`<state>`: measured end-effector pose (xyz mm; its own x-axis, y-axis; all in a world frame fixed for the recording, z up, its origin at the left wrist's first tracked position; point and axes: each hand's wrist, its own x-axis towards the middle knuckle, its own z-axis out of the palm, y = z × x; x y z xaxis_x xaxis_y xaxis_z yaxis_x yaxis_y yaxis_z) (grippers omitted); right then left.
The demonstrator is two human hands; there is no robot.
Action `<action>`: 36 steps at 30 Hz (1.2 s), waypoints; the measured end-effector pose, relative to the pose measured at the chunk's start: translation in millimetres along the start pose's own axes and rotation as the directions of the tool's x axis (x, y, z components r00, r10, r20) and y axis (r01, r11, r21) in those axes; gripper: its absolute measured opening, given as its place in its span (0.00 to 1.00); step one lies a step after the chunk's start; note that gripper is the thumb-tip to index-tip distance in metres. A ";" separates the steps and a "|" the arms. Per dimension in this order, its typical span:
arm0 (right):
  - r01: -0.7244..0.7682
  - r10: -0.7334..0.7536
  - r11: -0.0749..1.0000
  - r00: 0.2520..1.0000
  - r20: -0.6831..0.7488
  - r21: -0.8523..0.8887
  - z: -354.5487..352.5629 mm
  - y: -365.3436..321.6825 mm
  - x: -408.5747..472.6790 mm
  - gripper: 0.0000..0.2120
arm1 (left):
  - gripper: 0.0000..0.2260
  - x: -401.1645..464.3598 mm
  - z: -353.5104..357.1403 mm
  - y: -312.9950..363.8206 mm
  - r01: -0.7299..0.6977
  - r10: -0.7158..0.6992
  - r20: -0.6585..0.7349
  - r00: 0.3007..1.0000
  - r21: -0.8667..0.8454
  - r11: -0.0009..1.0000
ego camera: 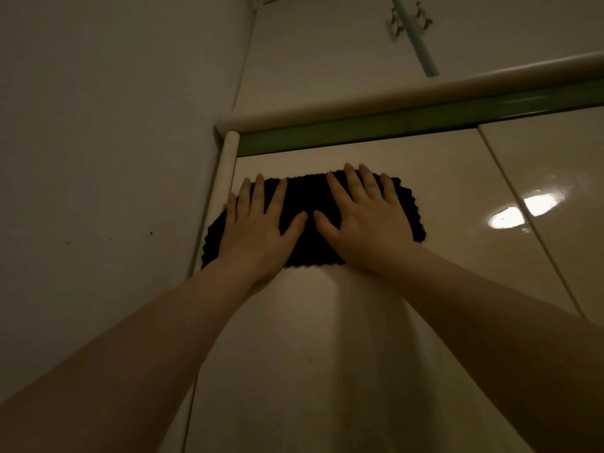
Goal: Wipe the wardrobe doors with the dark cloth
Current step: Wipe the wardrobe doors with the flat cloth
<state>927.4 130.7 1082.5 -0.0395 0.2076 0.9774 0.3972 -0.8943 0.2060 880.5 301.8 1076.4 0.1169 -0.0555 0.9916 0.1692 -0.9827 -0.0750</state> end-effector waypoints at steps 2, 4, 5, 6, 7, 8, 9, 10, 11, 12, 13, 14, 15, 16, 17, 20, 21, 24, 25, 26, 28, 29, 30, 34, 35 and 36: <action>-0.002 0.002 1.000 1.000 0.009 0.012 -1.4 -0.3 -15.1 0.35 | 0.32 -15.9 1.6 5.6 -0.006 0.006 -0.008 1.000 0.000 1.000; -0.002 0.002 1.000 1.000 0.016 0.023 -2.1 -0.2 -30.1 0.35 | 0.33 -30.2 3.3 10.7 -0.014 0.014 -0.016 1.000 -0.007 1.000; -0.002 0.001 1.000 1.000 0.015 0.026 -1.8 -0.5 -37.5 0.35 | 0.35 -36.9 4.3 12.1 -0.018 0.018 -0.015 1.000 -0.011 1.000; -0.001 0.000 1.000 1.000 0.013 0.029 -2.2 0.2 -46.2 0.35 | 0.35 -44.8 5.0 14.8 -0.020 0.020 -0.008 1.000 -0.015 1.000; 0.001 -0.002 0.999 1.000 0.010 0.035 -3.1 1.1 -54.9 0.35 | 0.36 -53.0 5.7 17.7 -0.025 0.025 -0.001 1.000 -0.018 1.000; 0.002 -0.002 0.999 1.000 0.012 0.042 -3.5 2.2 -64.9 0.35 | 0.35 -63.4 6.2 21.2 -0.029 0.029 0.006 1.000 -0.023 0.999; 0.000 -0.001 0.999 1.000 0.012 0.051 -4.9 3.8 -75.6 0.35 | 0.35 -74.4 6.3 26.0 -0.031 0.031 0.006 1.000 -0.034 0.999; -0.004 0.004 0.998 1.000 0.008 0.060 -4.8 5.0 -85.3 0.35 | 0.34 -84.3 7.9 29.9 -0.030 0.030 0.000 1.000 -0.047 0.998; -0.012 0.011 0.998 1.000 0.007 0.066 -5.4 6.7 -95.0 0.35 | 0.34 -94.2 9.2 35.0 -0.027 0.026 -0.009 1.000 -0.057 0.998; -0.018 0.017 0.997 1.000 0.008 0.070 -6.3 8.5 -104.5 0.34 | 0.34 -103.0 10.3 40.7 -0.023 0.022 -0.016 1.000 -0.063 0.998; -0.024 0.023 0.997 1.000 0.015 0.074 -5.4 9.1 -112.2 0.34 | 0.33 -110.8 12.2 44.6 -0.022 0.021 -0.022 1.000 -0.067 0.998; -0.033 0.032 0.997 0.999 0.022 0.074 -7.5 13.3 -120.9 0.34 | 0.33 -117.0 11.6 52.2 -0.024 0.022 -0.021 1.000 -0.079 0.997; -0.034 0.032 0.996 0.999 0.029 0.077 -8.1 16.0 -128.1 0.34 | 0.33 -122.8 12.3 57.1 -0.022 0.020 -0.019 1.000 -0.094 0.995; -0.033 0.031 0.996 0.999 0.035 0.080 -7.6 17.8 -135.2 0.34 | 0.32 -128.8 14.0 60.9 -0.015 0.014 -0.011 1.000 -0.103 0.995; -0.036 0.034 0.996 0.999 0.036 0.085 -8.1 20.6 -141.8 0.34 | 0.32 -133.7 15.6 65.6 -0.015 0.015 -0.004 1.000 -0.105 0.994; -0.047 0.044 0.994 0.998 0.034 0.096 -11.4 31.0 -158.8 0.33 | 0.32 -145.4 18.8 82.2 -0.013 0.014 0.006 1.000 -0.076 0.997; -0.044 0.041 0.994 0.999 0.035 0.102 -12.0 32.4 -162.2 0.33 | 0.32 -148.3 19.7 85.0 -0.008 0.008 0.011 1.000 -0.060 0.998; -0.017 0.013 0.994 0.999 0.040 0.107 -12.3 38.0 -162.0 0.33 | 0.32 -148.0 21.3 89.1 0.009 -0.009 0.000 1.000 -0.040 0.999; -0.010 0.006 0.994 0.999 0.037 0.110 -12.6 40.8 -158.7 0.33 | 0.32 -145.8 21.7 90.2 0.007 -0.008 -0.008 1.000 -0.039 0.999; -0.007 0.004 0.993 1.000 0.027 0.118 -12.5 46.1 -153.8 0.34 | 0.32 -140.6 22.4 93.5 0.005 -0.006 -0.019 1.000 -0.042 0.999; -0.007 0.007 0.993 1.000 0.007 0.121 -13.2 55.8 -142.1 0.34 | 0.32 -127.2 21.1 100.1 0.005 -0.007 -0.033 0.999 -0.049 0.999; -0.007 0.007 0.993 1.000 0.001 0.117 -13.8 61.2 -135.9 0.34 | 0.32 -118.7 20.0 103.8 0.001 -0.003 -0.036 0.999 -0.048 0.999; -0.005 0.006 0.994 1.000 -0.009 0.111 -14.6 67.4 -128.9 0.33 | 0.32 -108.5 18.6 108.2 -0.007 0.005 -0.039 0.999 -0.049 0.999; 0.021 -0.021 0.996 1.000 -0.005 0.082 -20.3 97.5 -97.1 0.35 | 0.36 -67.8 12.5 125.9 -0.015 0.013 -0.046 0.999 -0.035 0.999; 0.022 -0.023 0.998 1.000 0.012 0.062 -22.1 105.4 -87.7 0.35 | 0.36 -57.8 11.9 130.2 -0.008 0.007 -0.045 0.999 -0.027 1.000; 0.024 -0.025 0.999 0.999 0.023 0.044 -23.4 113.2 -77.2 0.35 | 0.37 -46.8 11.3 134.4 -0.003 0.002 -0.042 0.999 -0.020 1.000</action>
<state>954.1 4.1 1031.5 -0.0283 0.2389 0.9706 0.4365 -0.8706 0.2270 908.8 174.3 1018.7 0.0757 -0.0653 0.9950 0.1492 -0.9859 -0.0761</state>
